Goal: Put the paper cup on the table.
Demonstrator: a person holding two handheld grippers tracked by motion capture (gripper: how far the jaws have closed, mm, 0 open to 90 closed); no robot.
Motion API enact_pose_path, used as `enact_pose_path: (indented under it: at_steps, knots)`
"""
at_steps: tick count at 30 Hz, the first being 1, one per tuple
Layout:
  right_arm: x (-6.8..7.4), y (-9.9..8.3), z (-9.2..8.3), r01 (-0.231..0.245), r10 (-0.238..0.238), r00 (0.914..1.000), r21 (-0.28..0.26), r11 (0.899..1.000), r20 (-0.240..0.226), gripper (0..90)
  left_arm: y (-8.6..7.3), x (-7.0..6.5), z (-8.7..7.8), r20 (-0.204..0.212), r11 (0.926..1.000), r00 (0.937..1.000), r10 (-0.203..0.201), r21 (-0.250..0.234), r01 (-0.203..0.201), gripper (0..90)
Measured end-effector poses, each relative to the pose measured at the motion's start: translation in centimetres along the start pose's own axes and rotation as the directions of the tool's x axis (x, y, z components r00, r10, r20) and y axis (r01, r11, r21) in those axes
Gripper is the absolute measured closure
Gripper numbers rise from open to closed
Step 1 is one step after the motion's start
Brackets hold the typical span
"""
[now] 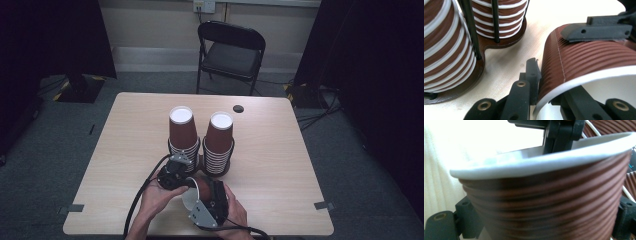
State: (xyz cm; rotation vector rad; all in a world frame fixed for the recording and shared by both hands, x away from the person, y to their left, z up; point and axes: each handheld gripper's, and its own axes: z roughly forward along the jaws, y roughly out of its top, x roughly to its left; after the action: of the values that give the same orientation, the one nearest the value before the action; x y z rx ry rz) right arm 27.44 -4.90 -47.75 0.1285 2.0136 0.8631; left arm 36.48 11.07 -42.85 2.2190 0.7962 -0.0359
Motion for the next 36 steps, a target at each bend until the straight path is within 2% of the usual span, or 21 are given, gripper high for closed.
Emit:
enact_pose_path:
  at_steps: [4, 7, 9, 11, 13, 17, 20, 23, 24, 27, 30, 32, 33, 34, 36]
  knots:
    - [0.0, 0.1, -0.1, 0.005, -0.005, 1.0000, -0.010, 1.000, 0.005, 9.6, 0.1, 0.0, -0.1, 0.004, 0.9998, 0.9998, -0.021, 0.005, 0.021, 81.4]
    - [0.1, 0.2, -0.2, 0.040, -0.040, 0.9992, -0.024, 0.999, 0.004, 9.6, 0.1, 0.1, 0.0, 0.006, 0.9992, 0.9993, -0.037, 0.018, 0.037, 81.7]
    - [0.2, 0.3, -0.2, 0.046, -0.045, 0.9990, -0.024, 0.999, 0.006, 9.6, 0.0, 0.0, 0.2, 0.002, 0.9993, 0.9994, -0.034, 0.017, 0.034, 81.4]
    - [0.3, 0.2, -0.2, 0.028, -0.028, 0.9996, -0.031, 0.999, 0.001, 9.6, -0.1, 0.0, 0.2, 0.004, 0.9992, 0.9993, -0.037, 0.016, 0.037, 81.5]
    - [0.3, 0.1, -0.3, 0.035, -0.035, 0.9994, -0.031, 0.999, -0.002, 9.7, -0.2, 0.0, 0.3, 0.010, 0.9992, 0.9992, -0.037, 0.011, 0.037, 81.3]
    - [-0.3, 0.0, -0.5, -0.027, 0.026, 0.9996, -0.056, 0.998, -0.014, 10.3, -0.3, 0.0, 0.0, 0.019, 0.9986, 0.9990, -0.040, -0.034, 0.041, 81.1]
    - [-0.9, -0.1, -0.8, -0.083, 0.081, 0.9964, -0.078, 0.994, -0.024, 10.7, -0.5, -0.1, -0.2, 0.008, 0.9967, 0.9991, -0.041, -0.069, 0.042, 76.4]
    - [-1.3, -0.2, -0.9, -0.119, 0.117, 0.9925, -0.081, 0.990, -0.036, 10.9, -0.6, -0.5, -0.3, -0.041, 0.9948, 0.9989, -0.021, -0.100, 0.017, 69.1]
    - [-1.5, -0.2, -1.0, -0.139, 0.136, 0.9899, -0.079, 0.987, -0.040, 10.9, -0.6, -0.5, -0.3, -0.041, 0.9948, 0.9989, -0.021, -0.100, 0.017, 68.5]
    - [-1.9, -0.4, -1.0, -0.195, 0.190, 0.9792, -0.076, 0.978, -0.071, 11.0, -1.0, -0.7, -0.3, -0.073, 0.9880, 0.9973, -0.010, -0.154, -0.002, 61.5]
    - [-2.4, -0.8, -1.1, -0.259, 0.251, 0.9625, -0.067, 0.964, -0.103, 11.0, -1.4, -0.6, -0.4, -0.075, 0.9811, 0.9971, -0.013, -0.193, -0.002, 58.7]
    - [-2.6, -1.0, -1.0, -0.289, 0.281, 0.9526, -0.058, 0.956, -0.116, 11.1, -1.6, -0.6, -0.5, -0.091, 0.9773, 0.9957, -0.015, -0.212, -0.005, 55.6]
    - [-2.6, -1.0, -1.0, -0.289, 0.281, 0.9526, -0.058, 0.956, -0.116, 11.1, -1.6, -0.6, -0.5, -0.091, 0.9773, 0.9957, -0.015, -0.212, -0.005, 53.6]
    - [-2.8, -1.2, -1.0, -0.310, 0.301, 0.9453, -0.057, 0.949, -0.126, 11.1, -1.6, -0.6, -0.8, -0.106, 0.9713, 0.9940, -0.027, -0.238, 0.001, 51.3]
    - [-3.0, -1.4, -1.0, -0.344, 0.334, 0.9331, -0.055, 0.938, -0.133, 11.0, -1.7, -0.6, -1.2, -0.102, 0.9631, 0.9944, -0.030, -0.269, 0.002, 50.8]
